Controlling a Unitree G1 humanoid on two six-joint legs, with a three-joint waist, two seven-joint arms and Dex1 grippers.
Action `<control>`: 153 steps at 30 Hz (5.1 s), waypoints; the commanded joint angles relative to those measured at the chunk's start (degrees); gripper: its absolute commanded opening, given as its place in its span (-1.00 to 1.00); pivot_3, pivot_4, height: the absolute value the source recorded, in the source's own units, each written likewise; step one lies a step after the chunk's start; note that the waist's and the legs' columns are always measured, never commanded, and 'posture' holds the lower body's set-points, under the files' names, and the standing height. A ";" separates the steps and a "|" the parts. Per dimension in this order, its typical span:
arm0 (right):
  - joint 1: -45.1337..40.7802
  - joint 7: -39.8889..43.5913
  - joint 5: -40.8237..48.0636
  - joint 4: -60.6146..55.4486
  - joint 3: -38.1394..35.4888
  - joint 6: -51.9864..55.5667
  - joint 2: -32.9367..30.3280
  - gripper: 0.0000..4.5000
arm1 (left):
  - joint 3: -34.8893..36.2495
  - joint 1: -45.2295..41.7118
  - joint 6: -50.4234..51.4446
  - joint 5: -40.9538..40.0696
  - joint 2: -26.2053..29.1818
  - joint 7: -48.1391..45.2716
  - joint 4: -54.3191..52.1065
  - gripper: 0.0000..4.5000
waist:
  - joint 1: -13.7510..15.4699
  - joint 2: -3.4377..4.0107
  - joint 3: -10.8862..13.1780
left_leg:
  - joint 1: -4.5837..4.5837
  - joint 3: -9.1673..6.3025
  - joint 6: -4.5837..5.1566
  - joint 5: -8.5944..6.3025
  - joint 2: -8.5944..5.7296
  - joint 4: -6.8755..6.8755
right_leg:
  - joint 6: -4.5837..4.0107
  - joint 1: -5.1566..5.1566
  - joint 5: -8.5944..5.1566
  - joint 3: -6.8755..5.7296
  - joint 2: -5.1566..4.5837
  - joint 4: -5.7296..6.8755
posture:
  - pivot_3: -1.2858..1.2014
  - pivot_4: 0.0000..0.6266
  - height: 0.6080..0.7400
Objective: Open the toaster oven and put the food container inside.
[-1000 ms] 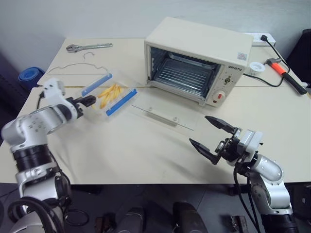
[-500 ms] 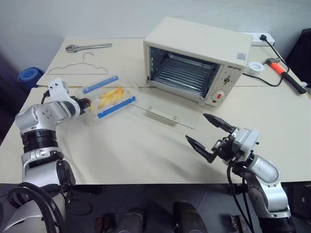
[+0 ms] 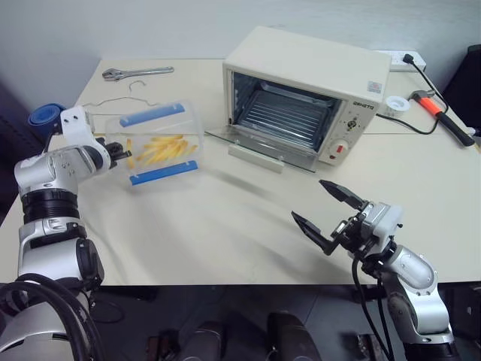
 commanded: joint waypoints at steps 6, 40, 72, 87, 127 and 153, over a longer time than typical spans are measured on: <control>2.46 -1.34 0.12 -3.89 -2.02 -1.35 -0.51 1.00 | 1.95 -5.96 -5.43 1.26 2.16 -2.03 7.29 -0.99 | -0.10 0.00 0.00 | 0.00 0.01 0.00 0.00 0.00 -0.01 | 0.00 -0.03 0.00 0.01 0.03 0.04 | 0.03 -0.52 1.00; 9.98 -3.66 -2.89 -4.79 -1.91 -6.34 2.48 1.00 | -12.80 -27.87 -6.12 10.79 -18.37 -23.75 20.95 -0.99 | -0.62 -0.21 0.07 | -0.11 0.11 0.06 0.00 -0.10 0.03 | 0.04 -0.20 0.02 0.06 0.10 0.23 | 0.03 -0.52 1.00; 10.11 -3.82 7.01 -10.44 -6.38 2.79 -3.55 0.92 | -8.20 -13.52 -29.92 8.32 -7.29 -50.30 13.26 0.56 | -1.27 -0.17 0.04 | -0.08 0.48 0.06 0.00 -0.01 -0.02 | 0.04 -0.45 0.02 0.12 0.08 0.41 | 0.03 -0.52 1.00; -4.00 -7.96 -2.62 -9.25 11.12 24.77 -6.96 -0.97 | -14.70 16.90 -42.88 6.09 -9.77 -62.38 -13.51 -1.00 | 1.02 -0.20 0.03 | -0.24 0.28 0.21 -0.11 -0.09 0.71 | 0.03 -0.19 0.02 0.00 -0.08 0.21 | 0.03 -0.52 1.00; -49.24 -23.07 -16.31 47.44 4.26 10.05 10.60 -0.97 | -8.20 -7.84 -58.51 9.52 -30.63 -15.40 22.45 -1.00 | -2.10 -0.21 0.02 | -0.49 0.57 0.20 -0.17 -0.02 0.73 | 0.06 -0.75 0.04 0.10 -0.20 0.53 | 0.03 -0.52 1.00; -16.25 -0.81 -3.95 20.93 -1.85 18.55 -3.62 -1.00 | -6.91 26.44 -32.26 -6.94 0.12 -69.58 -25.16 0.97 | -2.22 -0.12 0.01 | -0.75 0.48 0.20 -0.21 0.02 0.90 | 0.06 -0.84 0.05 0.09 -0.20 0.42 | 0.03 -0.52 1.00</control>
